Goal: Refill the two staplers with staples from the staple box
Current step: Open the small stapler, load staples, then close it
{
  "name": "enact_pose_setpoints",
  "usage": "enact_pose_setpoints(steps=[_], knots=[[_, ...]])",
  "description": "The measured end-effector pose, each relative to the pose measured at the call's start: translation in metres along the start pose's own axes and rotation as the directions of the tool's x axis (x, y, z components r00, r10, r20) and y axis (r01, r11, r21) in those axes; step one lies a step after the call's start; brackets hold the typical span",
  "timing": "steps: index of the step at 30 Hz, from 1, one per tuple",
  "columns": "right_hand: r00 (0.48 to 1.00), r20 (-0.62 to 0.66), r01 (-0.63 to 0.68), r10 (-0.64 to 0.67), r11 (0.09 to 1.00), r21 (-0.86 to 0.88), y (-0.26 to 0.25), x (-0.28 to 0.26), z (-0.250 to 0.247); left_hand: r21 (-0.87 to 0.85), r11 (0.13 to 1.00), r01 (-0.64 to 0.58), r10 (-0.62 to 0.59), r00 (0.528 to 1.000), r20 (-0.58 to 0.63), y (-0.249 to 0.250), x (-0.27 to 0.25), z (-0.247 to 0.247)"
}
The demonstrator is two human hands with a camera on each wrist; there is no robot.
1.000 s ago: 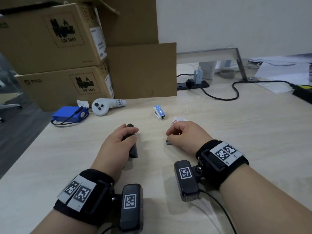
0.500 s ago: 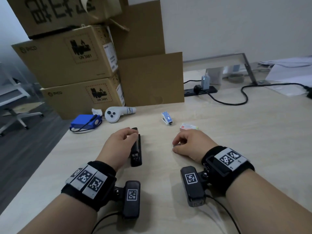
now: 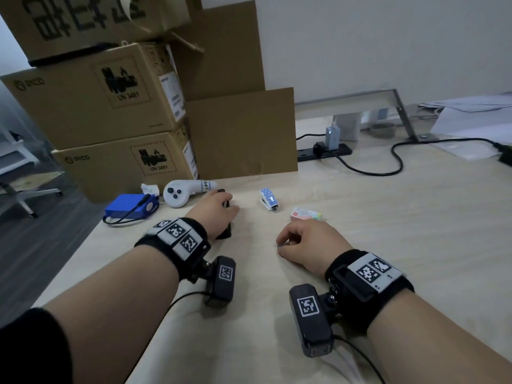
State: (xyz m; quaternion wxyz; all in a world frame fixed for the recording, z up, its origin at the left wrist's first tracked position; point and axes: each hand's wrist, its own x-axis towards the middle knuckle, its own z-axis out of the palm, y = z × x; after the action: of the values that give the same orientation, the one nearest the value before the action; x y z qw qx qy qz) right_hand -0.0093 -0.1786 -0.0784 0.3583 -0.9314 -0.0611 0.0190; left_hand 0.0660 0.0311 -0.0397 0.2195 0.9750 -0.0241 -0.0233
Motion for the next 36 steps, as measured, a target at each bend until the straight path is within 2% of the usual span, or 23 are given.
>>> enact_pose_setpoints(steps=[4, 6, 8, 9, 11, 12, 14, 16, 18, 20, 23, 26, 28, 29, 32, 36], knots=[[1.000, 0.000, 0.006, -0.006, 1.000, -0.020, 0.001, 0.002, 0.001, 0.130, 0.991, 0.036, -0.040, 0.999, 0.030, 0.004, 0.031, -0.004], [1.000, -0.013, 0.010, -0.010, 0.999, -0.038, 0.000, 0.002, 0.001, 0.227, 0.974, 0.022, -0.017, 1.000, -0.026, 0.009, 0.036, -0.006], [1.000, -0.022, 0.016, -0.017, 0.999, -0.050, -0.001, 0.002, 0.001, 0.271, 0.962, -0.034, 0.077, 0.985, -0.152, 0.018, 0.036, -0.008], [0.999, -0.025, 0.020, -0.021, 0.998, -0.055, -0.002, 0.002, 0.001, 0.247, 0.963, -0.104, 0.154, 0.969, -0.192, 0.024, 0.036, -0.007], [0.999, -0.035, 0.033, -0.036, 0.997, -0.063, -0.002, 0.001, 0.001, 0.191, 0.949, -0.250, 0.286, 0.938, -0.194, 0.038, 0.035, 0.001], [0.998, -0.043, 0.040, -0.042, 0.997, -0.062, -0.002, 0.001, 0.001, 0.188, 0.940, -0.284, 0.316, 0.935, -0.164, 0.046, 0.035, 0.005], [0.996, -0.071, 0.050, -0.052, 0.998, -0.024, -0.002, 0.000, 0.000, 0.206, 0.941, -0.270, 0.287, 0.956, -0.058, 0.062, 0.037, 0.015], [0.992, -0.118, 0.048, -0.042, 0.998, 0.047, -0.001, 0.000, 0.000, 0.244, 0.950, -0.194, 0.187, 0.981, 0.052, 0.074, 0.038, 0.024], [0.985, -0.170, 0.037, -0.014, 0.991, 0.129, 0.000, 0.000, 0.000, 0.308, 0.940, -0.149, 0.119, 0.986, 0.116, 0.079, 0.038, 0.030], [0.976, -0.216, 0.040, 0.003, 0.980, 0.194, 0.001, 0.000, 0.001, 0.331, 0.934, -0.135, 0.107, 0.989, 0.103, 0.079, 0.034, 0.033], [0.968, -0.250, 0.046, 0.027, 0.958, 0.284, 0.001, 0.000, 0.000, 0.274, 0.952, -0.138, 0.123, 0.990, 0.071, 0.075, 0.020, 0.026], [0.957, -0.290, 0.083, 0.026, 0.931, 0.356, 0.000, -0.002, -0.002, 0.135, 0.983, -0.124, 0.116, 0.991, 0.066, 0.061, -0.003, 0.017], [0.958, -0.286, 0.114, 0.009, 0.904, 0.411, -0.003, -0.005, -0.003, -0.082, 0.994, -0.068, 0.073, 0.995, 0.064, 0.045, -0.025, 0.013], [0.963, -0.268, 0.128, -0.006, 0.888, 0.441, -0.005, -0.006, -0.002, -0.236, 0.971, -0.032, 0.049, 0.997, 0.067, 0.037, -0.037, 0.012], [0.973, -0.206, 0.200, -0.107, 0.833, 0.516, -0.013, -0.010, 0.003, -0.635, 0.769, 0.066, -0.019, 0.997, 0.080, 0.018, -0.074, 0.012], [0.979, -0.122, 0.203, -0.163, 0.817, 0.539, -0.018, -0.014, 0.010, -0.835, 0.542, 0.100, -0.025, 0.994, 0.103, 0.003, -0.108, 0.019]])
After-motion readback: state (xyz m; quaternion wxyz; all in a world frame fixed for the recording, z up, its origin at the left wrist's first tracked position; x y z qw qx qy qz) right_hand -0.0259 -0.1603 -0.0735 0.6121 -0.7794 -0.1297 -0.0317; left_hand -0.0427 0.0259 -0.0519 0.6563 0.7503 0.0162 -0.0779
